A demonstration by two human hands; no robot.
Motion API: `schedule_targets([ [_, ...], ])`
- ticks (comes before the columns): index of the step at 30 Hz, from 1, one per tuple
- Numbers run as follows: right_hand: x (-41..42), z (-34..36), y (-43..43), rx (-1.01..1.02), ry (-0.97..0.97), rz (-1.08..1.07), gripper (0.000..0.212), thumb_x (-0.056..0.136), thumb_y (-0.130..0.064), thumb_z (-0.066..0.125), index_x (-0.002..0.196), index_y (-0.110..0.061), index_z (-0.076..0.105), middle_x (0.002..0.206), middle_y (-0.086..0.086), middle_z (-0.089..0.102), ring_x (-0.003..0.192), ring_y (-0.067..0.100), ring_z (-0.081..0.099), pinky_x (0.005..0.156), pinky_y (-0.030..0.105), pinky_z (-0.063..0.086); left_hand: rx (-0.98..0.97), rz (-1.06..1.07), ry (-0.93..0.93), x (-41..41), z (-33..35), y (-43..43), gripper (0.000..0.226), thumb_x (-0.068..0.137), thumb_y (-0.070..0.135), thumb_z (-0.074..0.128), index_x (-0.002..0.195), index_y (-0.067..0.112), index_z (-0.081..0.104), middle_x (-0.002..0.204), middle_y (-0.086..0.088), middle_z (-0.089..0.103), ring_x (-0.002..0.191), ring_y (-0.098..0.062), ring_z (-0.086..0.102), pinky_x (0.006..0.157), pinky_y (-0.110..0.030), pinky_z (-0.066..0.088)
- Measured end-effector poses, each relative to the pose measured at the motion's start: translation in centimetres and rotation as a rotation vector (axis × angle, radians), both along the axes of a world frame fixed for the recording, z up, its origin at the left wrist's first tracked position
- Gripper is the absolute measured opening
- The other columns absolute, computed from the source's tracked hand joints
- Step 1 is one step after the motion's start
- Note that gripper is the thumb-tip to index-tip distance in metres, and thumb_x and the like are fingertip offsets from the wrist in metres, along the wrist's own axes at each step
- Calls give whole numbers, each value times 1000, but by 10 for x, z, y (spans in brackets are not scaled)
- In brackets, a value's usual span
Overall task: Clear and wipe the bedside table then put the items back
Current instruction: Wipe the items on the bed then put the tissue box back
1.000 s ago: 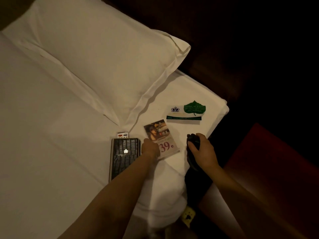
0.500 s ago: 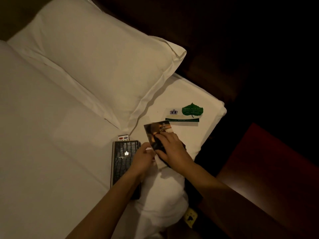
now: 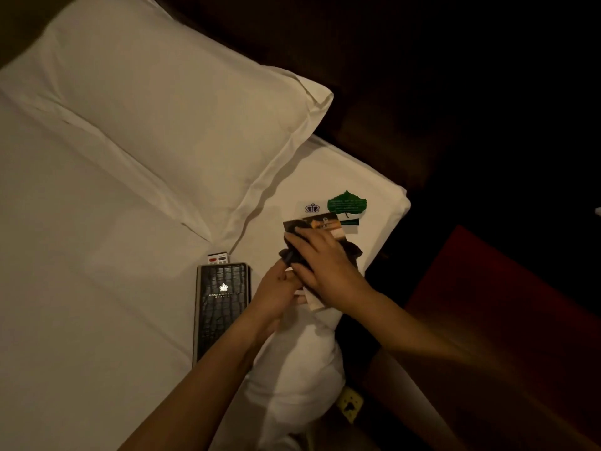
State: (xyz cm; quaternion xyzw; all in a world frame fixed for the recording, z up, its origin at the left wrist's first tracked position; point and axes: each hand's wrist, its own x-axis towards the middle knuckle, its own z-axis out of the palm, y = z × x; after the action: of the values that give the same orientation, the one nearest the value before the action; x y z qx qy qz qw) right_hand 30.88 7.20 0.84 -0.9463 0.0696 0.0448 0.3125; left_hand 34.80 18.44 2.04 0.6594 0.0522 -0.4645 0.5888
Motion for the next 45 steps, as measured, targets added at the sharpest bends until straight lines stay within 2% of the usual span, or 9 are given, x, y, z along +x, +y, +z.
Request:
schedule_targets([
  [4,-10,-2,-32,86,-19,-122,49,91,-23,52,138,-17,39,143,9,43,132,26,33,110,37,27,2,-61,8,-8,0,-5,19,94,-2,42,88,13,53,80,-6,61,66,-10,66,48,-15,51],
  [9,-23,-17,-67,92,118,-307,48,93,-22,50,138,-14,38,140,13,45,126,29,37,107,37,31,0,-46,32,-15,-2,-4,14,94,-2,42,89,8,51,81,-4,63,75,-15,64,48,-17,53],
  [14,-48,-29,-72,182,143,-451,44,93,-20,51,135,-12,42,135,15,50,123,30,44,105,36,34,42,288,142,-5,-20,4,19,93,-4,43,82,9,52,84,-9,64,69,-15,67,52,-22,58],
  [18,-45,-30,-36,393,54,-689,43,94,-20,48,136,-11,39,137,15,46,126,28,43,107,30,30,31,424,223,9,-37,-8,21,95,0,38,89,9,57,92,-10,66,83,-20,65,70,-30,58],
  [24,-37,-32,21,567,-4,-703,47,94,-15,47,138,-9,32,138,14,41,129,22,39,107,22,26,-114,567,307,14,-47,-32,27,96,3,38,112,6,59,99,-10,66,87,-17,65,57,-22,59],
  [29,-65,-50,23,516,168,-471,45,92,-14,51,136,-12,38,137,9,46,127,19,43,104,17,27,116,440,141,28,-67,-22,21,91,-3,42,105,3,55,96,-13,66,83,-23,64,53,-25,56],
  [35,-81,-66,-4,411,292,-511,41,91,-13,53,131,-12,44,133,12,50,123,24,46,102,25,33,444,189,80,35,-110,5,46,76,-21,43,116,1,48,119,-18,59,113,-34,56,78,-40,54],
  [39,-77,-72,-17,379,274,-583,39,91,-12,54,129,-10,46,130,15,52,120,28,47,104,32,36,572,62,50,38,-123,10,42,78,-17,50,118,-2,50,119,-20,60,108,-34,59,84,-41,56],
  [45,-64,-78,-34,370,237,-777,41,92,-16,51,132,-8,43,133,16,50,125,31,44,111,41,34,546,77,-476,60,-115,-19,49,92,5,46,140,6,34,133,-19,53,119,-32,54,102,-43,45],
])
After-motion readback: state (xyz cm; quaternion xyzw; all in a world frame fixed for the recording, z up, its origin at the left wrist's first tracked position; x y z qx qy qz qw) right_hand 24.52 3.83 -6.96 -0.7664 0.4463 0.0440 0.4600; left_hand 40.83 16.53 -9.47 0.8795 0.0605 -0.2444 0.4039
